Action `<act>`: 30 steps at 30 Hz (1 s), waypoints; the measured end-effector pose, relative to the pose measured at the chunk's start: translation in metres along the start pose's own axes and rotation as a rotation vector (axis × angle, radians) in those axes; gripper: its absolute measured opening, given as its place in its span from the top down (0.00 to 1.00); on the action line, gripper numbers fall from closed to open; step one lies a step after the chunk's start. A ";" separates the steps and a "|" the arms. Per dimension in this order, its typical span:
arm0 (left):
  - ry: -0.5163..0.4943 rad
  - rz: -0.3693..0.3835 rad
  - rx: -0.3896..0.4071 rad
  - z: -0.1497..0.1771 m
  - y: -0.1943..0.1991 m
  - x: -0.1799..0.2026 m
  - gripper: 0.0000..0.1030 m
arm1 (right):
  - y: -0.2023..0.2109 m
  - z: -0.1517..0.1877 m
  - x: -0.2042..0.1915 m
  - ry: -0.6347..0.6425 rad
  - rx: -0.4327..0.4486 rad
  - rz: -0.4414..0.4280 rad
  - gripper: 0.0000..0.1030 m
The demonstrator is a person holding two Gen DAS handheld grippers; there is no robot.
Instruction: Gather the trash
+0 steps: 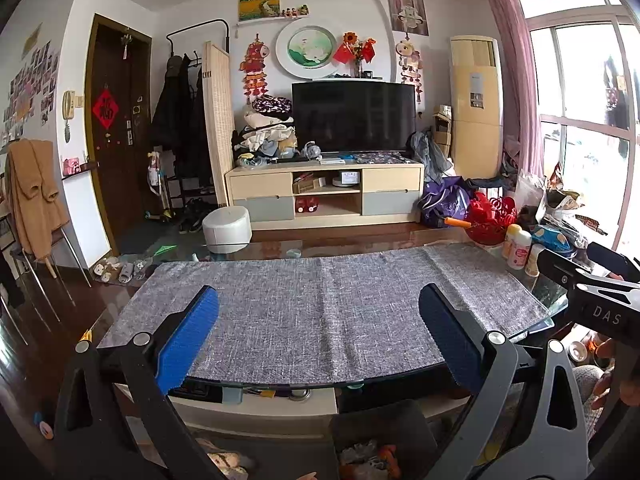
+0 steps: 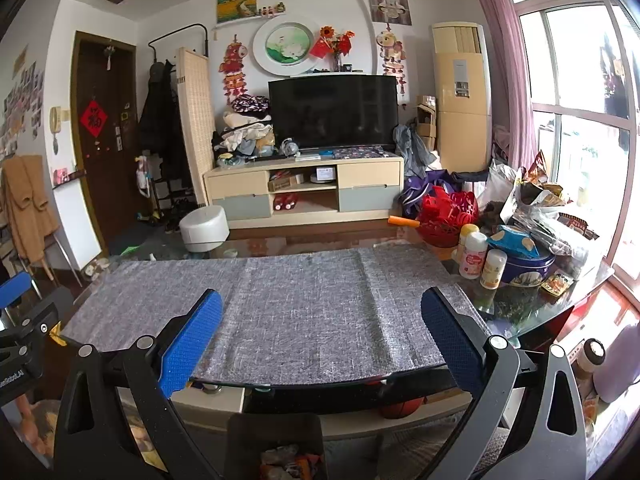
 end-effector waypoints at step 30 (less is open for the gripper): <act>0.038 0.017 -0.001 0.008 -0.002 -0.010 0.08 | 0.002 0.009 -0.006 -0.015 -0.017 0.011 0.03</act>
Point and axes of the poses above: each gripper's, at about its wrist camera, not at the fingertips, and y roughly against the way its jaws point, x to its right, z to its underside, the point moved 10 cm from there along -y, roughly the way its jaws point, and after that the axes turned 15 degrees about -y, right-handed, at the moved point
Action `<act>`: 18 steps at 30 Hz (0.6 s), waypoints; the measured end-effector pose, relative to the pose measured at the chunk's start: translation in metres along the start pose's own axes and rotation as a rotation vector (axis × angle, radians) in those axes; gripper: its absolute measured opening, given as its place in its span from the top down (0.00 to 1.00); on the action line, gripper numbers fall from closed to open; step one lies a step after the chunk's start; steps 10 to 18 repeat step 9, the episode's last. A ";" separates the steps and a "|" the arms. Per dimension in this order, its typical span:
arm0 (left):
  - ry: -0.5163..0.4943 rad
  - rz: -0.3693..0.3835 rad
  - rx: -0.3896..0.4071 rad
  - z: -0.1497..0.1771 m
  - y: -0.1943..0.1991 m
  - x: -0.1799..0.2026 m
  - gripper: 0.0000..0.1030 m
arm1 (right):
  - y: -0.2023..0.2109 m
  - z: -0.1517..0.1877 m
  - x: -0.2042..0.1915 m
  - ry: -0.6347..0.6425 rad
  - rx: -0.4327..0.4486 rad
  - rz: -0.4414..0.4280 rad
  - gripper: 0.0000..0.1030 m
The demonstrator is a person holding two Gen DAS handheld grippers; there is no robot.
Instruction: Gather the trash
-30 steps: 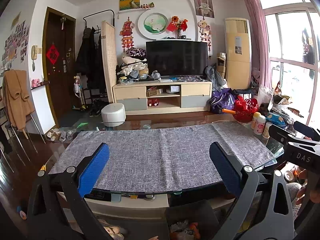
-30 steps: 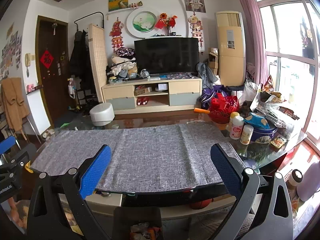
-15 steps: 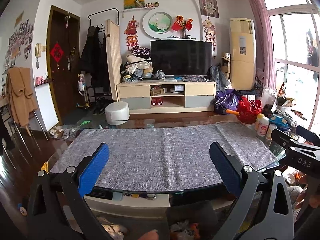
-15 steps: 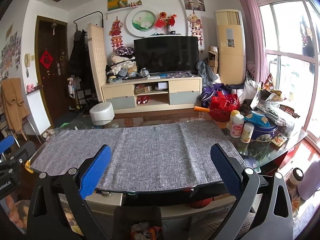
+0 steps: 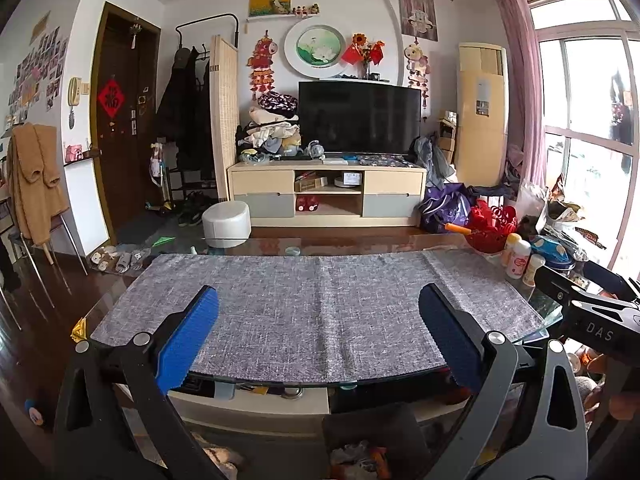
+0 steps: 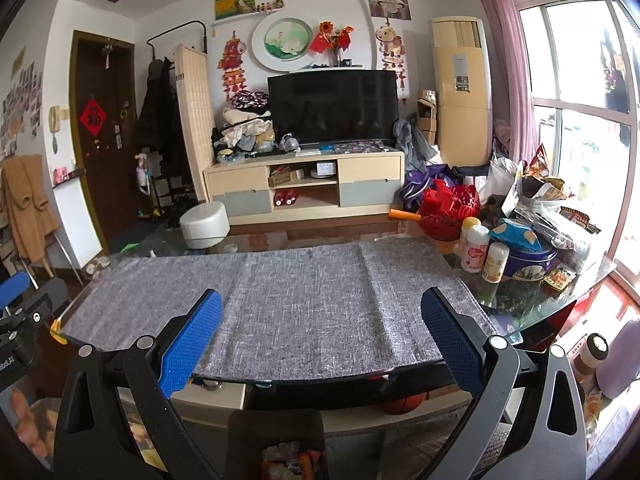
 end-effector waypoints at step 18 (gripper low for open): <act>0.017 0.025 -0.032 0.001 -0.006 -0.001 0.08 | 0.000 0.000 0.000 -0.001 -0.002 0.000 0.03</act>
Point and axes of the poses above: each gripper's, at about its wrist camera, not at the fingertips, and y roughly against the way its jaws point, x to its right, z to its underside, the point moved 10 cm from there along -y, roughly the way its jaws point, and after that the axes turned 15 degrees about -y, right-handed, at the moved point
